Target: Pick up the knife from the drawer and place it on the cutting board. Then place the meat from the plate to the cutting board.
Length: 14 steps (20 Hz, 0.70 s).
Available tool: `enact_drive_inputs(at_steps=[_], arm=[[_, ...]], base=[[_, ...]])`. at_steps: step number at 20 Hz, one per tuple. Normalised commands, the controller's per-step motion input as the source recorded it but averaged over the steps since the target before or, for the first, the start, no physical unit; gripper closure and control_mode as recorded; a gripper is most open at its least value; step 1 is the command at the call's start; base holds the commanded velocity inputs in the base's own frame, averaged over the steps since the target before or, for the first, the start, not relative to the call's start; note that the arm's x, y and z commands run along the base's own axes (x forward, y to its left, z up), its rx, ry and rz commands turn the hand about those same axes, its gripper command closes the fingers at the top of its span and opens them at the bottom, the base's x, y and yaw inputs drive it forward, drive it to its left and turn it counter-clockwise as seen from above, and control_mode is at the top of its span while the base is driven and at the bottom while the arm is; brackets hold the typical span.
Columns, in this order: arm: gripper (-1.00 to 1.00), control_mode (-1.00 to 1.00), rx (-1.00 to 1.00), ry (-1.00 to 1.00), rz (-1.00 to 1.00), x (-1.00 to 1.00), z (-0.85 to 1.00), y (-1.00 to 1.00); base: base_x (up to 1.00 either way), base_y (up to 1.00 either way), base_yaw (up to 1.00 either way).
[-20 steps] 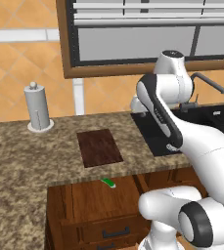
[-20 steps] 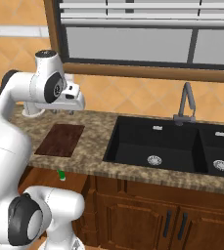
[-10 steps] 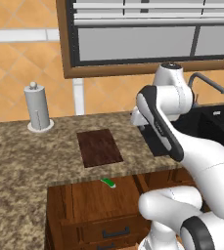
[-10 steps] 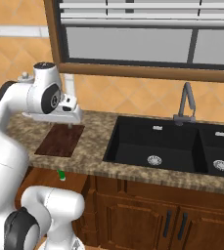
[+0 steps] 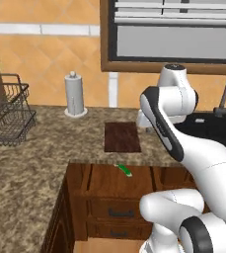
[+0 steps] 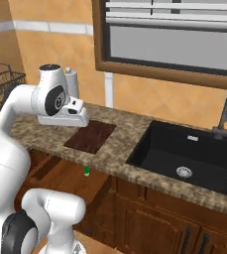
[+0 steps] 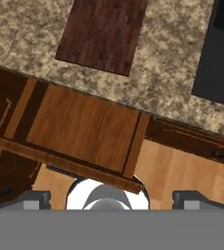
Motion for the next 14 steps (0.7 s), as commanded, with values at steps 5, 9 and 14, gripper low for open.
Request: enact_drive_inputs(at_steps=[5,9,14], arm=[[-1.00,1.00,0.00,0.00,0.00,0.00,0.00,0.00],[-1.00,1.00,0.00,0.00,0.00,0.00,0.00,0.00],[-1.00,1.00,0.00,0.00,0.00,0.00,0.00,0.00]], base=[[-0.67,-0.62,0.70],[-0.57,-0.62,0.64],[-0.02,-0.62,0.55]])
